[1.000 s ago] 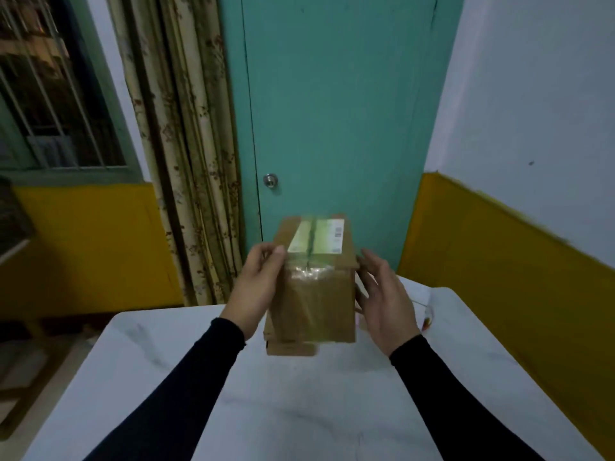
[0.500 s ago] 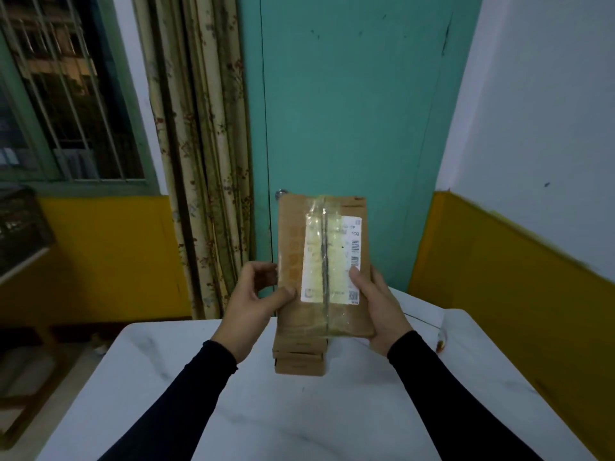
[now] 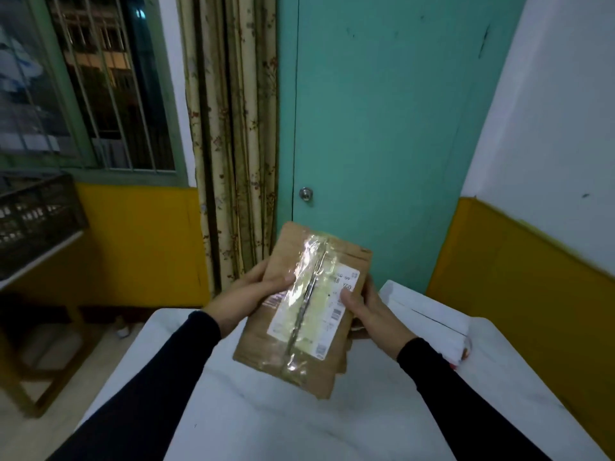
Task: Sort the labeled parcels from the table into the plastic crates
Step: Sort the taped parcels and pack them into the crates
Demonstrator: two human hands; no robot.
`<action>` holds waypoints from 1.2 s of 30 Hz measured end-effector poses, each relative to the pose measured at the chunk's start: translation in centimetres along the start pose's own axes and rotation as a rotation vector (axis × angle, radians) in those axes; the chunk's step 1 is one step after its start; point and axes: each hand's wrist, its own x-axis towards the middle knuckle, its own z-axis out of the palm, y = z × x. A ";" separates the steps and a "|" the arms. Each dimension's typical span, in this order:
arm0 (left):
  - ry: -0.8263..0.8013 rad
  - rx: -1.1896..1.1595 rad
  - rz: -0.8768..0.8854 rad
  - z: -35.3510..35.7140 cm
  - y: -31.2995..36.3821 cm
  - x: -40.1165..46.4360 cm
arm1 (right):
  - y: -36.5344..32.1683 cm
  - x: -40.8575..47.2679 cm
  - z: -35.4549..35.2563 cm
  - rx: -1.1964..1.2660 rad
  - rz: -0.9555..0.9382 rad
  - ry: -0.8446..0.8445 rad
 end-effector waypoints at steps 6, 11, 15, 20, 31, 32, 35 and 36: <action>-0.002 0.147 -0.043 -1.5 1.0 -0.2 | -0.2 0.9 0.2 0.003 0.029 0.055; -0.004 0.206 -0.189 -1.9 -2.2 -1.1 | 1.4 0.1 2.0 0.157 0.148 0.127; -0.034 0.274 -0.298 -1.7 -6.4 -1.8 | 5.2 -1.3 5.0 0.215 0.296 0.142; 0.021 0.341 -0.429 -2.0 -14.9 -2.8 | 11.7 -2.3 8.4 0.165 0.473 0.076; -0.130 0.434 -0.871 -1.8 -22.3 -6.6 | 17.9 -2.2 10.6 -0.206 0.590 -0.051; -0.159 0.400 -1.029 -2.3 -22.2 -7.1 | 18.0 -2.1 10.5 -0.233 0.564 -0.067; -0.098 0.041 -1.186 -2.9 -22.5 -7.8 | 19.1 -1.4 10.3 -0.357 0.519 -0.099; -0.077 0.025 -1.145 -2.9 -22.8 -7.5 | 19.0 -1.3 10.2 -0.404 0.518 -0.089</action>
